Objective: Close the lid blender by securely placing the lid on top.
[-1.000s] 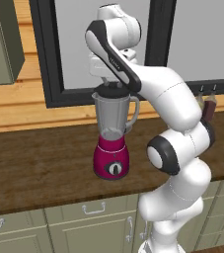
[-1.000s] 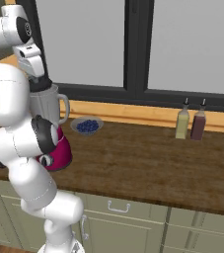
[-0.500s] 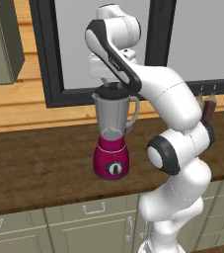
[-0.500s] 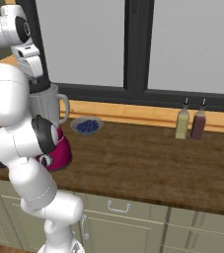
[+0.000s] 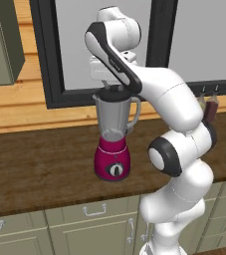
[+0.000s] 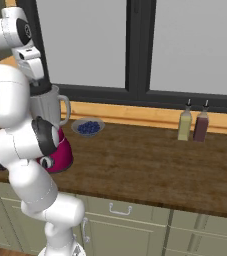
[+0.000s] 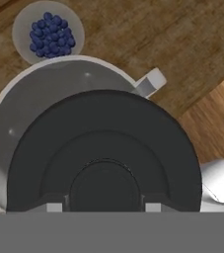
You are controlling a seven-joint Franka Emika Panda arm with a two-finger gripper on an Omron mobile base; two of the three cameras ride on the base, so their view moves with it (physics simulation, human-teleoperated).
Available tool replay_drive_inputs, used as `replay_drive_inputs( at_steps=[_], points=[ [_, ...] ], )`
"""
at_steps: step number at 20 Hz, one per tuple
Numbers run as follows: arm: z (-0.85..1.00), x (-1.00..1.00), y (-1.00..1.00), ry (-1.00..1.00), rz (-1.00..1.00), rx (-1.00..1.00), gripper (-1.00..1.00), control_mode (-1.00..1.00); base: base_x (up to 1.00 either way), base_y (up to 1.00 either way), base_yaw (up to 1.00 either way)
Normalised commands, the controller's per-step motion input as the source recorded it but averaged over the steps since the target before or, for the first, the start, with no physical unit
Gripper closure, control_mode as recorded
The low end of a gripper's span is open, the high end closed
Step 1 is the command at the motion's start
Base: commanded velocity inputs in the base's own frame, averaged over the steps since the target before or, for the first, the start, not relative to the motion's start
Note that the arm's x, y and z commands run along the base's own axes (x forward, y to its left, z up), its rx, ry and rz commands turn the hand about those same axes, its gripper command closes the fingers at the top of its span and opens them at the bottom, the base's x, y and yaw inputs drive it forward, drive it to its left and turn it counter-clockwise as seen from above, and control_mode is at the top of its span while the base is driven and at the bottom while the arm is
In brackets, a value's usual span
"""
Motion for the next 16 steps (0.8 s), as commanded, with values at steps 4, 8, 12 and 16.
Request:
replay_drive_inputs(
  at_steps=[4, 8, 12, 16],
  points=[
    [-0.13, 0.00, -0.16, 0.00, 0.00, 0.00, 1.00, -1.00, 0.00, 0.00, 0.00],
    [-0.06, 0.00, -0.24, 0.00, 0.00, 0.00, 1.00, -1.00, 0.00, 0.00, 0.00],
    [-0.09, 0.00, -0.13, 0.00, 0.00, 0.00, 1.00, -1.00, 0.00, 0.00, 0.00],
    [-0.10, 0.00, 0.00, 0.00, 0.00, 0.00, 1.00, -1.00, 0.00, 0.00, 0.00]
  ],
)
